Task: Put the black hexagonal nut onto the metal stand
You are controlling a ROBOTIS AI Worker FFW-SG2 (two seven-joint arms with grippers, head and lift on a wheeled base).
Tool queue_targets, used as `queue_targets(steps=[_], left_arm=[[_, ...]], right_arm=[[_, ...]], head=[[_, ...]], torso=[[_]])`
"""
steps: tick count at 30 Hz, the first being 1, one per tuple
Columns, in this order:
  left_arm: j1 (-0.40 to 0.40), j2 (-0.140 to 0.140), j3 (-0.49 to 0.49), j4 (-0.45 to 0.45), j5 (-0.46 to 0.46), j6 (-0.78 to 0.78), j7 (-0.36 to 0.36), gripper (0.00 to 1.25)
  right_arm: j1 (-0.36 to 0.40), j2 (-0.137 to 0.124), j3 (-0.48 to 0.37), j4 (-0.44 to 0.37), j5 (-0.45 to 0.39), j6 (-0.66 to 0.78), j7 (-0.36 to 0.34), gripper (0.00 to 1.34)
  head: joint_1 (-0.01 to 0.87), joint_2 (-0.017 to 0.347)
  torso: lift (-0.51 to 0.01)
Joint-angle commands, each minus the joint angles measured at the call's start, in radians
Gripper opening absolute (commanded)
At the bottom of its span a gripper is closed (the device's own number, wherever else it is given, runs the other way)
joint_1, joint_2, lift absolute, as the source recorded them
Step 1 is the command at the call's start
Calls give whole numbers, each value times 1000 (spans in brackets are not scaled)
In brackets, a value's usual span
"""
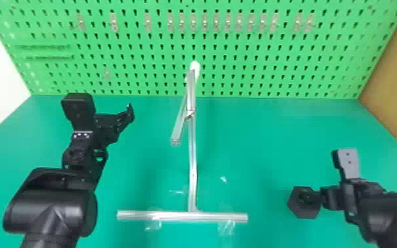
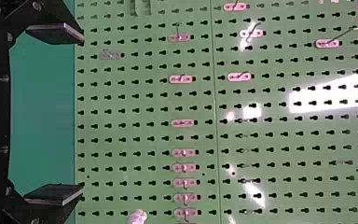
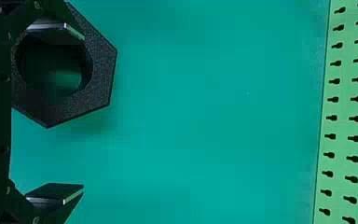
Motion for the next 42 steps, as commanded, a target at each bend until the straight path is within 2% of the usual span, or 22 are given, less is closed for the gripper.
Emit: queue_targets(steps=[1,8,13,19,24,32,39,42], left_arm=[[0,1,-1,0,0,-2,0,1101],[0,0,0,0,0,-4,0,1101],[0,0,0,0,0,-5,0,1101],[2,0,0,0,0,-5,0,1100],[2,0,0,0,0,-7,0,1101],[0,0,-1,0,0,-8,0,1101],[2,0,0,0,0,-8,0,1101],[2,0,-1,0,0,-8,0,1100]], right_arm=[[-1,0,-3,4,0,-7,1,1140],[1,0,-9,15,-5,-12,9,1098],[1,0,-11,21,-3,-10,13,989],[3,0,-9,26,-2,-7,18,968],[-1,0,-3,35,0,5,21,839],[-7,-1,11,41,14,14,33,756],[-20,-3,28,41,38,62,36,500],[-28,-6,45,41,52,82,36,465]], head=[[693,81],[693,81],[693,81],[693,81],[693,81],[693,81],[693,81],[693,81]], torso=[[-1],[-1],[-1],[-1],[-1],[-1],[-1],[-1]])
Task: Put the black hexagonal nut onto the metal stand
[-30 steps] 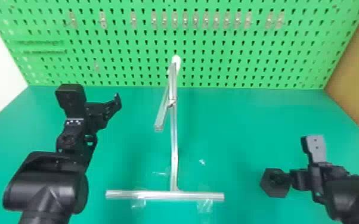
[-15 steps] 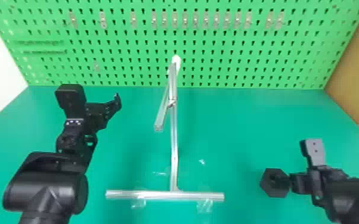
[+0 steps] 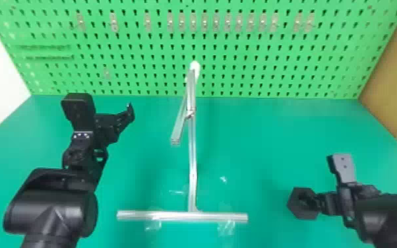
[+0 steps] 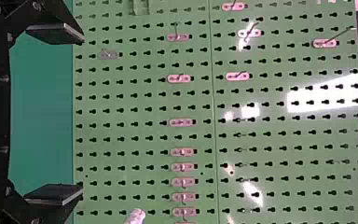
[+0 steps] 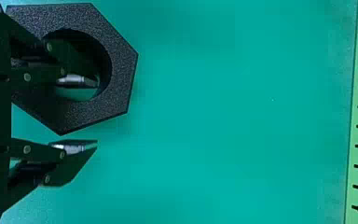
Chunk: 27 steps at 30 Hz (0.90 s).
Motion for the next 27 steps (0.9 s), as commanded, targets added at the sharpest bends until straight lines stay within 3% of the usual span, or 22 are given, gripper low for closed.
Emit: queue_targets(steps=[1,6,11,18,27], left_arm=[[0,0,0,0,0,0,0,1101],[0,0,1,0,0,0,0,1100],[0,1,1,0,0,0,0,1100],[0,1,1,0,-5,0,0,1101],[-3,1,1,0,-9,0,0,1101]], right_arm=[[-12,-3,22,0,20,28,2,453],[-23,-3,40,-3,42,64,4,178],[-43,-9,80,-26,83,128,7,172],[-72,-29,128,-147,69,275,14,172],[-163,-73,180,-255,28,418,107,172]], head=[[693,81],[693,81],[693,81],[693,81],[693,81]], torso=[[-1],[-1],[-1],[-1],[-1]])
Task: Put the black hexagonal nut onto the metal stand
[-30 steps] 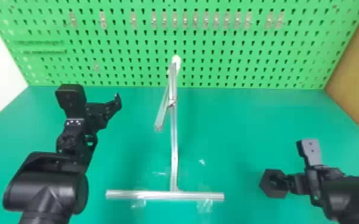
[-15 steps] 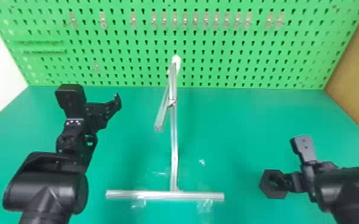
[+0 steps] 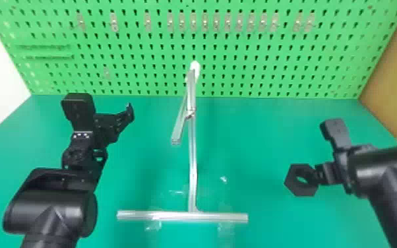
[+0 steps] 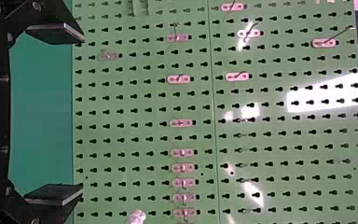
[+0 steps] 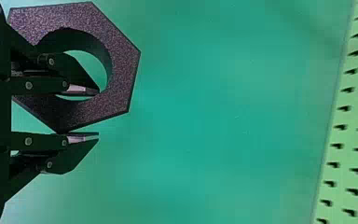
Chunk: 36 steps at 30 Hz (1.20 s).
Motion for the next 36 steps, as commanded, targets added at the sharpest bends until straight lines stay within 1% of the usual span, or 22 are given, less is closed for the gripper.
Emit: queue_targets(steps=[1,2,5,6,9,11,14,15,17,18,21,24,26,30,33,36], left_arm=[[-1,-1,1,0,-1,0,0,1100],[-2,1,1,0,-1,0,0,1101],[-2,1,1,0,-3,0,0,1101],[-2,-1,1,0,-3,0,0,1100],[-2,1,1,0,-4,2,0,1100],[-1,1,2,0,-4,2,0,1101],[-2,1,-2,0,-9,6,0,1101],[-4,1,-2,0,-11,9,0,1101],[-5,1,-4,0,-11,12,0,1101],[-5,1,-6,0,-12,14,0,1100],[-8,1,-10,0,-17,20,0,1101],[-10,1,-13,0,-20,23,0,1101],[-10,1,-15,0,-20,26,0,1101],[-8,1,-15,0,-23,31,0,1101],[-8,2,-16,0,-26,32,0,1101],[-10,2,-19,0,-30,37,-3,1101]], right_arm=[[-54,-29,34,-40,-34,67,25,172],[-64,-36,43,-48,-42,82,27,172],[-110,-56,77,-66,-45,145,62,172],[-132,-66,95,-72,-19,167,97,172],[-182,-81,135,-94,11,220,142,172],[-215,-90,153,-95,14,230,161,172],[-270,-108,183,-89,-15,231,171,173],[-296,-118,196,-82,-37,230,171,173],[-339,-133,221,-63,-74,227,171,173],[-371,-145,239,-48,-101,220,171,173],[-445,-168,275,-6,-181,199,171,173],[-509,-187,310,35,-244,174,171,173],[-546,-194,341,60,-266,161,171,173],[-630,-204,411,122,-308,116,171,173],[-695,-202,465,199,-371,67,171,173],[-753,-194,512,264,-416,20,171,173]], head=[[693,81],[693,81],[693,81],[693,81],[693,81],[693,81],[693,81],[693,81],[693,81],[693,81],[693,81],[693,81],[693,81],[693,81],[693,81],[693,81]], torso=[[-1],[-1],[-1],[-1],[-1],[-1],[-1],[-1],[-1],[-1],[-1],[-1],[-1],[-1],[-1],[-1]])
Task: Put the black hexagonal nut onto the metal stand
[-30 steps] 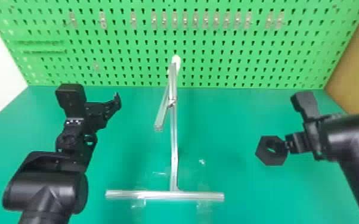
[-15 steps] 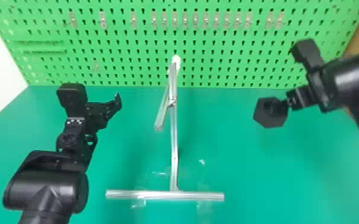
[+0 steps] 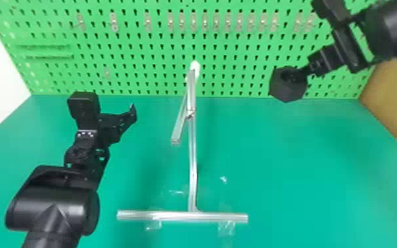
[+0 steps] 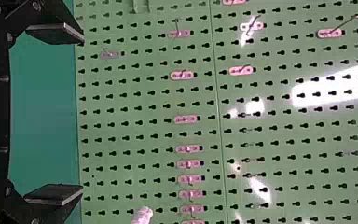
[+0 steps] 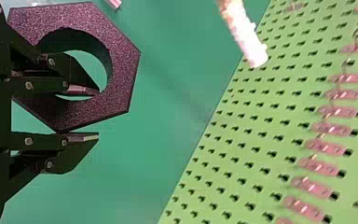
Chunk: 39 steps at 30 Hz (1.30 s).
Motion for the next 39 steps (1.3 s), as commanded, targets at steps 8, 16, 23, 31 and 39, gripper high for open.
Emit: queue_targets(steps=[8,16,23,31,39], left_arm=[[-4,1,-5,0,-15,15,-14,1101],[-7,1,-4,0,-29,31,-27,1101],[-13,1,-5,0,-40,38,-37,1101],[-16,10,-13,0,-43,46,-38,1101],[-23,18,-20,0,-42,52,-38,1101]], right_arm=[[-204,32,137,190,-116,-119,0,173],[-293,61,241,245,-230,-162,0,173],[-349,97,326,274,-309,-184,0,173],[-398,127,383,316,-381,-196,0,173],[-427,150,401,336,-388,-207,0,173]], head=[[693,81],[693,81],[693,81],[693,81],[693,81]], torso=[[-1],[-1],[-1],[-1],[-1]])
